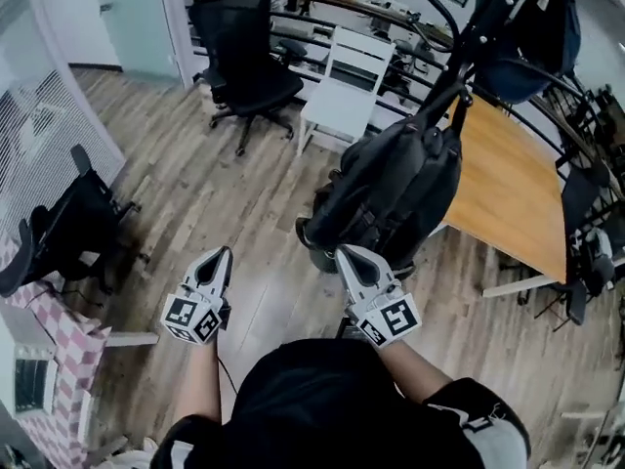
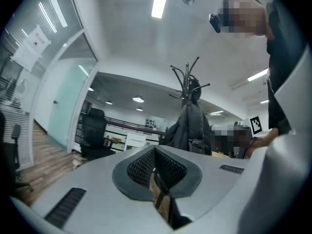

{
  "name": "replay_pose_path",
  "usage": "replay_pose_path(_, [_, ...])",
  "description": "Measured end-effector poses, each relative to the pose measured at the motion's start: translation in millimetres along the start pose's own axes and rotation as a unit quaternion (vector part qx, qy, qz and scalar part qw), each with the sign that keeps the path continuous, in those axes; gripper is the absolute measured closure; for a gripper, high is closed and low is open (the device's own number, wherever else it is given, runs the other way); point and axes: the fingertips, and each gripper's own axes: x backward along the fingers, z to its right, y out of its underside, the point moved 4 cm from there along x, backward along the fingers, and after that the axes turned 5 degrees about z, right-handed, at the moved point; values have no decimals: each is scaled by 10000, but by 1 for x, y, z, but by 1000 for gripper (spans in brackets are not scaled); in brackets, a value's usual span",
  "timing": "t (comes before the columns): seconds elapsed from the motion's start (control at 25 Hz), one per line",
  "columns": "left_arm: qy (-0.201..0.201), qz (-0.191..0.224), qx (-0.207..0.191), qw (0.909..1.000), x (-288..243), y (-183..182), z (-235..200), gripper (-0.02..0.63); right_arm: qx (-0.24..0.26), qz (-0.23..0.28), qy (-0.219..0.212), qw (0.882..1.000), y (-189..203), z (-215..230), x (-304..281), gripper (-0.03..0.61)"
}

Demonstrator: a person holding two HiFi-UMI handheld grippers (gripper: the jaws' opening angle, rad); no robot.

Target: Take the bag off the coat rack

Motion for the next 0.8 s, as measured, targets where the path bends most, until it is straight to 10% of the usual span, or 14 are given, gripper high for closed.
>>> replay_pose_path(0.36, [1802, -161, -97, 9835, -121, 0, 65, 604, 416, 103, 2048, 9779, -33, 76, 97, 543])
replay_pose_path(0.6, [2402, -157, -315, 9701, -161, -12, 95, 594, 735, 150, 2556, 9639, -55, 101, 129, 540])
replay_pose_path(0.68, [2445, -211, -371, 9687, -173, -13, 99, 492, 668, 115, 2612, 9629, -54, 109, 129, 526])
replay_pose_path(0.8, [2419, -255, -459, 9689, -190, -14, 100, 483, 451, -51, 2617, 9641, -45, 123, 125, 397])
